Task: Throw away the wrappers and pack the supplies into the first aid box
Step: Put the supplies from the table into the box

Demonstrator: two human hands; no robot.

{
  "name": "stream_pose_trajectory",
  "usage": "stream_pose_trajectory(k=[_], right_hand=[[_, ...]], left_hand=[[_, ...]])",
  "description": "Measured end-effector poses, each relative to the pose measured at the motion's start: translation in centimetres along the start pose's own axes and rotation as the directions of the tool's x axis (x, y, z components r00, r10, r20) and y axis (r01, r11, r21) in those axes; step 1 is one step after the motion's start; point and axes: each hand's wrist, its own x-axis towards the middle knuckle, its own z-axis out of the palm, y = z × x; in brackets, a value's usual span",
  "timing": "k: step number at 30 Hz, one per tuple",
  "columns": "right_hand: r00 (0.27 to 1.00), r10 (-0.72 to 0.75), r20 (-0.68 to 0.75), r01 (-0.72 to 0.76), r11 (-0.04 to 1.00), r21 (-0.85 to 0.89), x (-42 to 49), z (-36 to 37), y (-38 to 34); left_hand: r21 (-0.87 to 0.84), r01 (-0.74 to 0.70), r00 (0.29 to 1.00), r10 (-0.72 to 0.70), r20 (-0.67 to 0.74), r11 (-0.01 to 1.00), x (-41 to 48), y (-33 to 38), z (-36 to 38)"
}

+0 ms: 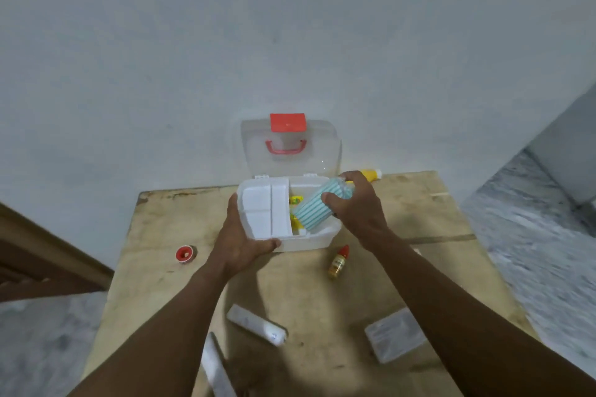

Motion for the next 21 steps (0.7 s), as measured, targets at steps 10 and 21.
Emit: stream_pose_trajectory(k=[10, 21], right_hand=[[0.933, -0.099, 0.345, 0.221, 0.916, -0.335, 2.6, -2.6, 1.8], [0.918, -0.148, 0.367, 0.313, 0.839, -0.444, 2.9, 0.2, 1.4]], left_hand=[[0.052, 0.013, 1.000, -0.014, 0.011, 0.999, 0.3, 0.3, 0.0], [0.003, 0.008, 1.000, -0.009, 0.024, 1.000, 0.4, 0.0, -0.3]])
